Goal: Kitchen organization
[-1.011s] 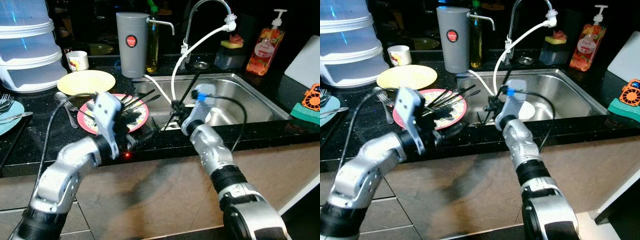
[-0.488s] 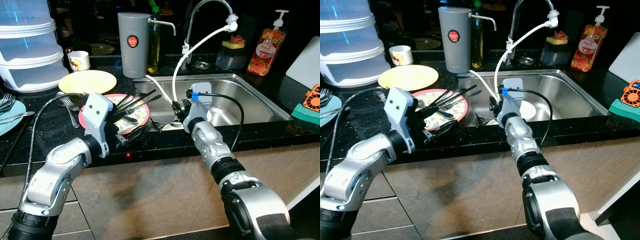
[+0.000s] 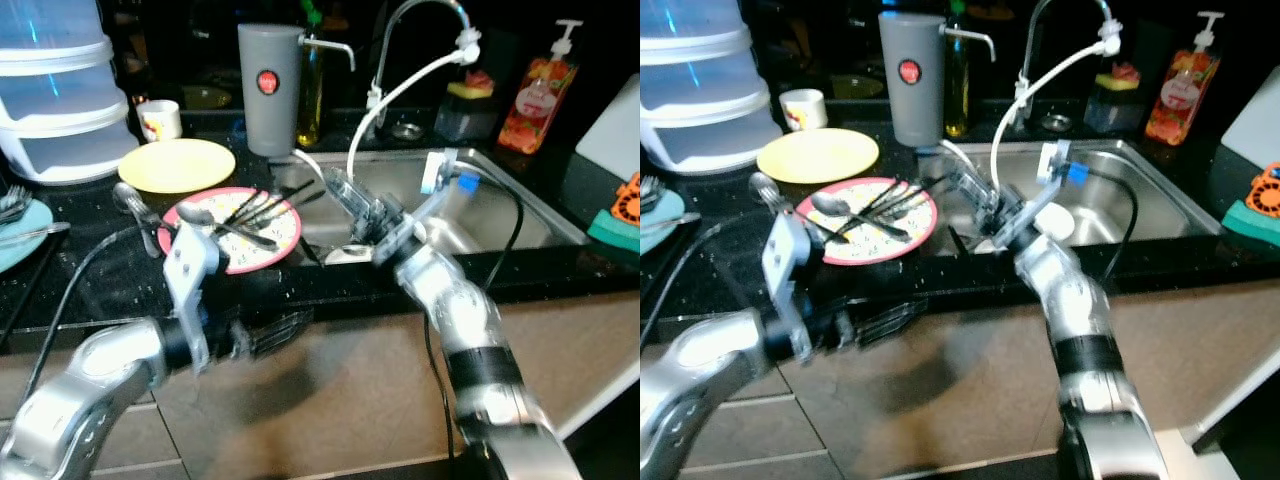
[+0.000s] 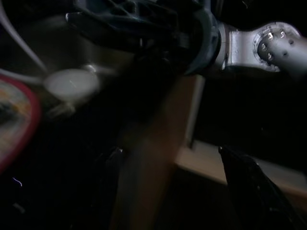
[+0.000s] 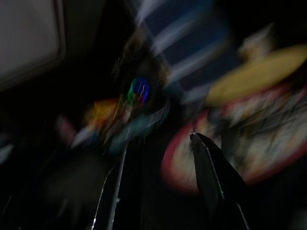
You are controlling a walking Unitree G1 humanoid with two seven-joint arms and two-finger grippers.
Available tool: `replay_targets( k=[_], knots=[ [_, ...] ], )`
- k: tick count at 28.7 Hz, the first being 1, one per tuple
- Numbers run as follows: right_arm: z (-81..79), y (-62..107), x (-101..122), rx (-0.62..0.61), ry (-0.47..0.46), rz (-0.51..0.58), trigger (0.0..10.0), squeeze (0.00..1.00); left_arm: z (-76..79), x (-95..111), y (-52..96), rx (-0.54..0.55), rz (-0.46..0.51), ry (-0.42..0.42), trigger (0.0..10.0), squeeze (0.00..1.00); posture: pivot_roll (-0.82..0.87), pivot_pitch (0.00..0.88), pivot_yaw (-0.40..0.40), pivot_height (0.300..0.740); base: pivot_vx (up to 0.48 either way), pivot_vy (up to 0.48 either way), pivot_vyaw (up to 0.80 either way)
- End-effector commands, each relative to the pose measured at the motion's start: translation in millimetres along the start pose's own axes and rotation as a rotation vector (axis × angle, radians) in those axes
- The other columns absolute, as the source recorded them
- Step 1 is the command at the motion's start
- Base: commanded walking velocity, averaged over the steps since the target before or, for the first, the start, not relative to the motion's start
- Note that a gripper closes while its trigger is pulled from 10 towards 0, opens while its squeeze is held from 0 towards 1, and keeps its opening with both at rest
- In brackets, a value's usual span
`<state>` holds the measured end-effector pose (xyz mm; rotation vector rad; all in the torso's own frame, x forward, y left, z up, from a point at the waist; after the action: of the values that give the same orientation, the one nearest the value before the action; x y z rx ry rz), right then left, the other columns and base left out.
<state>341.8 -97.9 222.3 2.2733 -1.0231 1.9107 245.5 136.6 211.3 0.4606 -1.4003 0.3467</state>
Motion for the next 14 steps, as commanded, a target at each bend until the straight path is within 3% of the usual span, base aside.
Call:
replay_targets(
  k=[1, 2, 6, 8, 9, 11, 14],
  knots=[
    [-14.0, 12.8, -13, 0.092, -0.031, -0.092, 10.0, 0.00, 7.7, -10, 4.1, -0.053, -0.087, 0.033, 10.0, 0.00, 0.05, 0.086, -0.045, 0.740, 0.000, 0.000, 0.00],
    [-17.6, 26.1, -25, 0.107, -0.058, -0.157, 10.0, 0.00, 10.3, -17, 7.4, -0.066, -0.132, 0.059, 10.0, 0.00, 0.05, 0.091, -0.048, 0.740, 0.000, 0.000, 0.00],
    [-23.1, 42.3, -38, 0.107, -0.095, -0.243, 10.0, 0.00, 13.9, -26, 12.2, -0.075, -0.193, 0.081, 10.0, 0.00, 0.04, 0.092, -0.046, 0.740, 0.000, 0.000, 0.00],
    [-22.8, 56.4, -55, 0.047, -0.079, -0.354, 10.0, 0.00, 14.7, -44, 18.4, -0.054, -0.300, 0.096, 10.0, 0.00, 0.04, 0.090, -0.047, 0.740, 0.000, 0.000, 0.00],
    [-22.8, 56.4, -55, 0.047, -0.079, -0.354, 10.0, 0.00, 14.7, -44, 18.4, -0.054, -0.300, 0.096, 10.0, 0.00, 0.04, 0.090, -0.047, 0.740, 0.000, 0.000, 0.00],
    [-22.3, 66.4, -71, 0.009, -0.060, -0.449, 10.0, 0.00, 13.9, -63, 23.5, -0.019, -0.404, 0.113, 10.0, 0.00, 0.04, 0.090, -0.047, 0.740, 0.000, 0.000, 0.00],
    [-22.9, 74.2, -86, -0.001, -0.020, -0.550, 10.0, 0.00, 14.6, -82, 25.4, 0.006, -0.472, 0.137, 10.0, 0.00, 0.04, 0.089, -0.048, 0.740, 0.000, 0.000, 0.00]
  ],
)
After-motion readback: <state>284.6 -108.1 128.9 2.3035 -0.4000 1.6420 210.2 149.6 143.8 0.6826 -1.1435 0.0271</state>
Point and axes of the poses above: a point about 5 cm out from each wrist's last joint towards the gripper, its own y axis pointing back from the gripper into the wrist, its own x axis along the axis of the wrist's last joint, z = x × y, the point moved 1 cm from there along -y, pointing out of the wrist towards the gripper, and after that the axes turned 10 degrees about y, right-handed, at the moved point
